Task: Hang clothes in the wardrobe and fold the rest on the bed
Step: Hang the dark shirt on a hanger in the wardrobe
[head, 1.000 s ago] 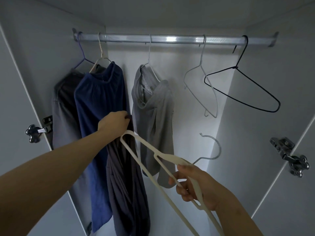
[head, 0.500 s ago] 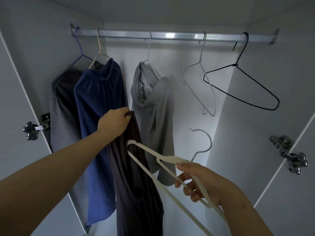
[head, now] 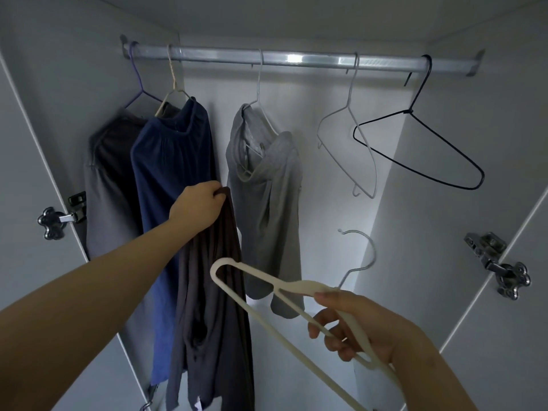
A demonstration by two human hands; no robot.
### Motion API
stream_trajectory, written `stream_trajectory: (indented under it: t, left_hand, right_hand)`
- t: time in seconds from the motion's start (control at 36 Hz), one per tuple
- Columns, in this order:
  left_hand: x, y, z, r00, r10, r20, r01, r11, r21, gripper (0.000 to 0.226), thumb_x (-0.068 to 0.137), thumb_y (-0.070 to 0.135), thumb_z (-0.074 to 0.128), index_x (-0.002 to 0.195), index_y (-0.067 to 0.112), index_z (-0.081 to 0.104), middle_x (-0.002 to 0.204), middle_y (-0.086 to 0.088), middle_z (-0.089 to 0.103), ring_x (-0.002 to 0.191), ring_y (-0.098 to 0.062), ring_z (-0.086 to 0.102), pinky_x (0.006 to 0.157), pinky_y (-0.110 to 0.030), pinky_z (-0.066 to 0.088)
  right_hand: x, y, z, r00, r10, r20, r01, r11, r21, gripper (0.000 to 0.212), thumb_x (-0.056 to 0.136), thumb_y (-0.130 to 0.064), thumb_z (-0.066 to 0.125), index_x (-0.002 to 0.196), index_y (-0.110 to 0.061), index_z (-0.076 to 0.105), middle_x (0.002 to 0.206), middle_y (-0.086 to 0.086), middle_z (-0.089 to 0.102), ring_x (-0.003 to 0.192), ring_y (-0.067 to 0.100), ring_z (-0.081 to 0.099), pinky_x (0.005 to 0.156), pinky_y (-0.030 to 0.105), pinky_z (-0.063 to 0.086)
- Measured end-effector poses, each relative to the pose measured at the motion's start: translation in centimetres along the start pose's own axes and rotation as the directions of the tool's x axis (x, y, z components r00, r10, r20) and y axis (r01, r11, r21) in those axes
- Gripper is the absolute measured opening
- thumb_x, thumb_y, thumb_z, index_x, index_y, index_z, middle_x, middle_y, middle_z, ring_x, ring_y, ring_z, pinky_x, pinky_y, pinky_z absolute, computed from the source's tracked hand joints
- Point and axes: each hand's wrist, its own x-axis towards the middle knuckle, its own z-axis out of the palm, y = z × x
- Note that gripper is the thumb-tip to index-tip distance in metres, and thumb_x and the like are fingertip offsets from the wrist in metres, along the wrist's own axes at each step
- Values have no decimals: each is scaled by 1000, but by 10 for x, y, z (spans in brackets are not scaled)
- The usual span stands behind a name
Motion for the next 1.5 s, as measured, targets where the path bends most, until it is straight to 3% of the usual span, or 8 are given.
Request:
stream_trajectory:
  t: [0.25,0.42,0.78,0.92,1.14,1.28,1.42,1.5]
  left_hand:
    - [-7,-5,-5,997,-71,13,71,997,-25,27,97,16,39,92,-3,57,79,-14,58,69,-23,51,64,-35,43]
    - [-10,-10,-6,990,-140,18,141,987,-72,26,96,15,37,93,-3,55,77,-12,55,70,-25,51,65,-35,42]
    - [-17,0,-6,985,-160,62,171,945,-278,26,97,13,36,99,-4,57,74,-6,49,64,-15,43,57,-25,36]
    - [-19,11,-6,982,-150,116,184,903,-389,23,98,15,37,81,8,51,74,-2,50,68,-15,46,58,-23,38]
    - [-38,42,0,960,-41,277,168,875,-454,22,98,16,39,101,14,61,97,-5,61,88,-16,55,76,-23,44]
    - [-52,45,-3,886,98,453,125,890,-438,24,96,15,45,82,25,62,85,-1,61,79,-15,57,70,-25,48]
    - [-69,50,-5,833,300,465,-111,913,-392,11,91,16,58,92,25,64,78,6,62,70,1,56,67,-12,46]
    - [-75,52,-12,758,405,511,-245,903,-352,11,88,19,63,98,22,64,75,6,64,65,-4,62,68,-18,53]
  right_hand:
    - [10,-1,8,998,25,-49,-26,999,-22,56,61,-57,54,89,-10,63,78,7,67,51,13,55,49,21,45]
    - [12,-3,17,1000,11,10,-11,999,30,38,87,-44,50,97,-9,60,79,9,67,52,15,53,49,22,44]
    - [23,-4,29,995,92,50,-85,988,-129,37,88,-49,52,98,-14,58,66,0,67,51,11,56,56,23,47]
    - [30,6,31,999,33,10,-32,998,-59,36,87,-48,54,101,-15,60,77,4,67,56,14,55,55,26,45]
    - [34,1,44,997,-43,-65,47,997,60,31,89,-42,55,103,-15,60,79,8,67,53,15,53,48,23,41]
    - [29,-6,37,986,-116,-123,147,947,284,21,93,-33,51,92,-14,61,72,14,64,51,19,49,47,23,33]
    - [26,-12,32,966,-224,-134,257,899,355,23,92,-31,48,102,-12,57,75,17,65,45,18,49,43,22,35]
    - [24,-15,28,947,-294,-129,321,885,337,35,85,-34,52,109,-9,56,77,17,66,46,17,50,43,22,36]
